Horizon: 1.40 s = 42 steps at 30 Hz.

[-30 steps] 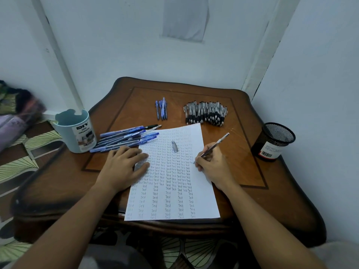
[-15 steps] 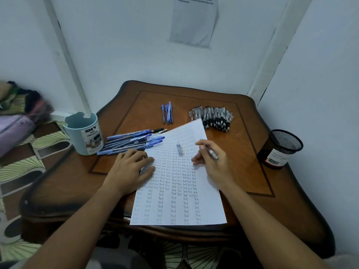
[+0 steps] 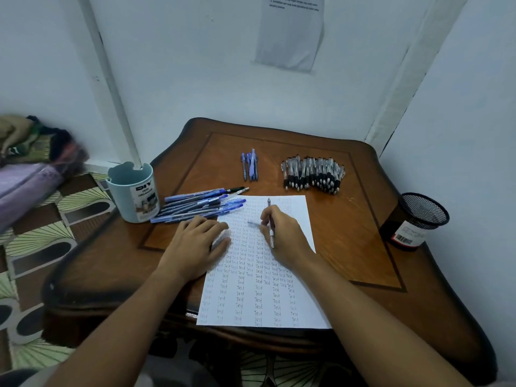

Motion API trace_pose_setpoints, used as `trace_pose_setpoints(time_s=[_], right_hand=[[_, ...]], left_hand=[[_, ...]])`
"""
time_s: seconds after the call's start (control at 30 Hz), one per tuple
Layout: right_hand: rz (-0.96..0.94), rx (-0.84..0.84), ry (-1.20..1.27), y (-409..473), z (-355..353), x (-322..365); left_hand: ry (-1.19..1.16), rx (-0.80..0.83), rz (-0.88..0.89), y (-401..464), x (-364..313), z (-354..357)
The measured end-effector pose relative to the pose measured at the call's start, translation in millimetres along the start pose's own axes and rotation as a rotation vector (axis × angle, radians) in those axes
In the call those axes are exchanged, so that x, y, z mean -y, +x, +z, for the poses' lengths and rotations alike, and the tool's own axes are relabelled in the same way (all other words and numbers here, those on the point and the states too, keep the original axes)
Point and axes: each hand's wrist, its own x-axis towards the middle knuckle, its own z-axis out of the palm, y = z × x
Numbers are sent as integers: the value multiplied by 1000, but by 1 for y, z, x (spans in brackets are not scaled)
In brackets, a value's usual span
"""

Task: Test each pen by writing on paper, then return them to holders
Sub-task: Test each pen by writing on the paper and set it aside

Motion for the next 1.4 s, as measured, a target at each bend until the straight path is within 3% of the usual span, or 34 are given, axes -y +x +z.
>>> trace_pose_setpoints(time_s=[0.2,0.37,0.5,0.63,0.7,0.77,0.9,1.03,1.4], right_hand=[[-168,55,86,-12,7,13],[-166,78,161,-12,10,20],[-7,130,367,-13,1,17],[255,245,880,-10,-18,7],[339,272,1018,-9,-31,6],[366,286,962,-7,-40,6],[205,414,521,-3,-48,-1],[137,433,259,-1,-53,-1],[134,396,191,-1,-55,-10]], left_hand=[[30,3,14,0,-2,0],[51,-37,70,0,2,1],[44,-56,80,-1,2,1],[33,-58,63,-2,0,0],[24,-57,57,-1,0,0],[17,-59,52,-2,0,0],[11,-59,54,-2,-1,0],[1,-48,45,-2,-1,-1],[-4,-43,45,-2,1,0]])
